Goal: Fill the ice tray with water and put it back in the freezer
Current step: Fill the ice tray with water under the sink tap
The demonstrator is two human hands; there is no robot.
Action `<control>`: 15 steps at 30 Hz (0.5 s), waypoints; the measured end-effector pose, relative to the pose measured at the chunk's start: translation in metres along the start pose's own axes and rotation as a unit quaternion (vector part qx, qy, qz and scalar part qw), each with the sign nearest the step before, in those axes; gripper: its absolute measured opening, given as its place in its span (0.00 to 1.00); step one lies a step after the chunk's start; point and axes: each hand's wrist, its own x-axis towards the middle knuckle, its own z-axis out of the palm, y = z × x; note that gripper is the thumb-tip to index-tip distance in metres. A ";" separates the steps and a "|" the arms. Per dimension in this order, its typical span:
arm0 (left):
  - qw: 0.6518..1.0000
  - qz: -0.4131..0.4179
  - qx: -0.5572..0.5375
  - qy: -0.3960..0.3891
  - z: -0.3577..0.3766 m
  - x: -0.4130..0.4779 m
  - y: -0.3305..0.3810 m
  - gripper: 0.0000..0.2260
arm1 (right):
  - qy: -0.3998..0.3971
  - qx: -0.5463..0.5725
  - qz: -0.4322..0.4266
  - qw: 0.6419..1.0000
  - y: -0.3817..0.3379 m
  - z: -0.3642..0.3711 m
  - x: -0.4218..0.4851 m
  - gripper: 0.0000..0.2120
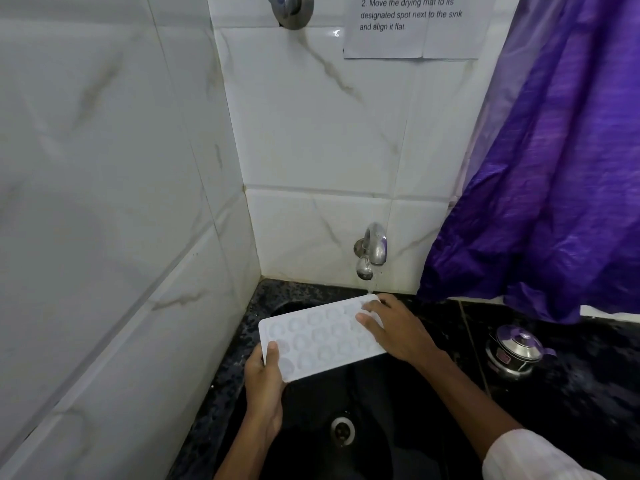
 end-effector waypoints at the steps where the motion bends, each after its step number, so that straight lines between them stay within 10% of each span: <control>1: 1.000 -0.001 -0.002 0.001 0.001 -0.001 0.000 0.13 | 0.004 0.004 -0.001 1.000 0.001 0.001 -0.001 0.22; 15: 0.999 -0.002 -0.034 0.013 0.010 -0.002 0.004 0.13 | 0.006 0.178 0.005 0.984 -0.003 0.002 -0.004 0.20</control>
